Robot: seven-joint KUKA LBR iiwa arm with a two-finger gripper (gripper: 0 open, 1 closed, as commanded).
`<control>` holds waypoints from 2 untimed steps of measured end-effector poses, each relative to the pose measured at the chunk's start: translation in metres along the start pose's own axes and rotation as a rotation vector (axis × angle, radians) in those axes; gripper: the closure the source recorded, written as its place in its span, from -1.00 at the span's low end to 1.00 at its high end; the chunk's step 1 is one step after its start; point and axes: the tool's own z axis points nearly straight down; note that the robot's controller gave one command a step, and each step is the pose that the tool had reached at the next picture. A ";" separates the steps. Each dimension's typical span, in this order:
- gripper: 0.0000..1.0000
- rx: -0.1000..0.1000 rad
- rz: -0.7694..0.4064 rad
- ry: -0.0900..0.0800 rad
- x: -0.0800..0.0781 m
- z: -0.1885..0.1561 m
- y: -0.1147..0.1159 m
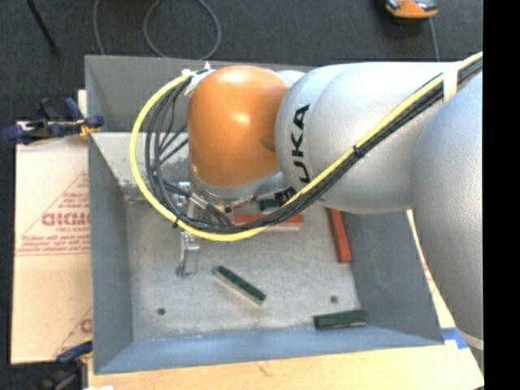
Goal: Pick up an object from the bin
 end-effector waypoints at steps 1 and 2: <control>-1.00 0.004 -0.080 -0.006 -0.039 0.033 -0.058; -1.00 0.003 -0.186 -0.003 -0.082 0.151 -0.106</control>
Offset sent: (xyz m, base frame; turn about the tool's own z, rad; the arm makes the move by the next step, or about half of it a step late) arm 0.0367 -0.0532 -0.0318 -0.0851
